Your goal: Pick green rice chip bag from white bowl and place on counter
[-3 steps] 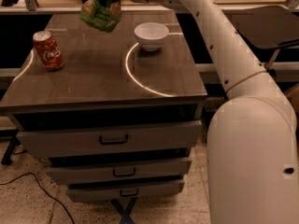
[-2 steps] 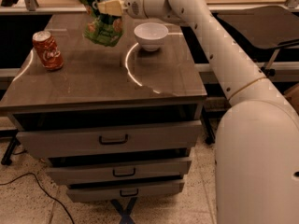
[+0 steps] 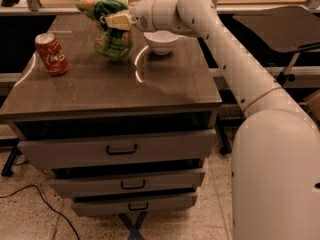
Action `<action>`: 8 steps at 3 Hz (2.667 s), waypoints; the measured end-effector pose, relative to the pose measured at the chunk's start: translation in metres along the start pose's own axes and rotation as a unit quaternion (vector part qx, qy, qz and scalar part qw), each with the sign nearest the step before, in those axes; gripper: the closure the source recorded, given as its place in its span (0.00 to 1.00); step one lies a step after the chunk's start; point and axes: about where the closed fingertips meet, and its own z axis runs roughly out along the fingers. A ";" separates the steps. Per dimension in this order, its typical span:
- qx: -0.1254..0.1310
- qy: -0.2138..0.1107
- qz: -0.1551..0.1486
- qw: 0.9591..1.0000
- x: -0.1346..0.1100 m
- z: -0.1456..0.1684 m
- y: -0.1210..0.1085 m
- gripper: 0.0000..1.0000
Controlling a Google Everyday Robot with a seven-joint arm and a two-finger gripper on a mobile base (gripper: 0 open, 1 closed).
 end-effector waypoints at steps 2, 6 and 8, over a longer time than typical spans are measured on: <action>-0.018 0.004 -0.005 1.000 0.001 0.006 0.009 0.00; 0.053 0.007 -0.054 0.997 -0.035 -0.050 -0.048 0.00; 0.285 -0.029 -0.069 0.956 -0.080 -0.206 -0.175 0.00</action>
Offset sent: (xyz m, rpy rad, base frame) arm -0.0089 0.0029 -0.0014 -0.0205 -0.0004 0.0416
